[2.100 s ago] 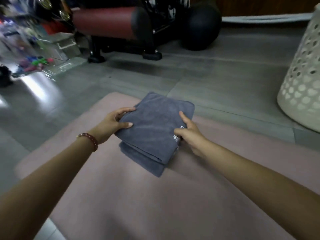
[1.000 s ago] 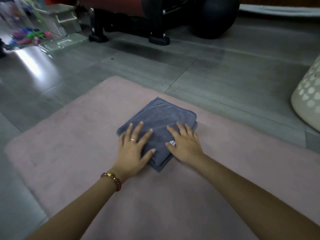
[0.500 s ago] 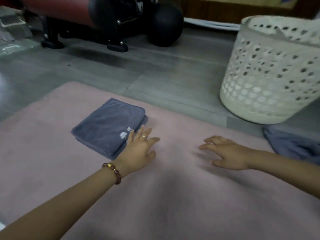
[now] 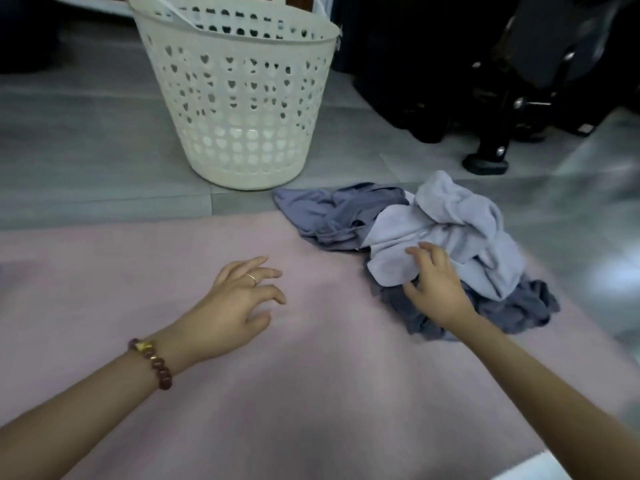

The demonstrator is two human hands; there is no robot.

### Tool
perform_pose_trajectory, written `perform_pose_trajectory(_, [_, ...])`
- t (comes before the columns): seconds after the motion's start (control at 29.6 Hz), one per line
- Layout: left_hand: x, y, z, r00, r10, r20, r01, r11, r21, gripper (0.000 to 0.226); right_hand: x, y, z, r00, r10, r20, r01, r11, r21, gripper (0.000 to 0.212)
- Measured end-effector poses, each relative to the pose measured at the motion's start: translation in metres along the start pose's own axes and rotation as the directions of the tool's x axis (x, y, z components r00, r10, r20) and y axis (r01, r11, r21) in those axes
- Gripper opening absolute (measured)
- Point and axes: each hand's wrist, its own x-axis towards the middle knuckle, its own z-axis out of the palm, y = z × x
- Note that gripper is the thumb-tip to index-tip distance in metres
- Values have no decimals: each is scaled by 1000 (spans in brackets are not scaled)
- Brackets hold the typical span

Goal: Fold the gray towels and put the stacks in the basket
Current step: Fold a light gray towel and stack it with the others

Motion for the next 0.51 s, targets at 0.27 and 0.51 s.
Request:
perform_pose_trajectory(0.27, [13, 14, 5, 995, -67, -74, 61, 995, -72, 33, 71, 16, -25, 811, 565, -151, -530, 820, 216, 49])
perform_pose_trajectory(0.51, [10, 31, -5, 990, -129, -64, 112, 970, -218, 46, 0, -63, -33, 997, 83, -5, -75, 922, 380, 24])
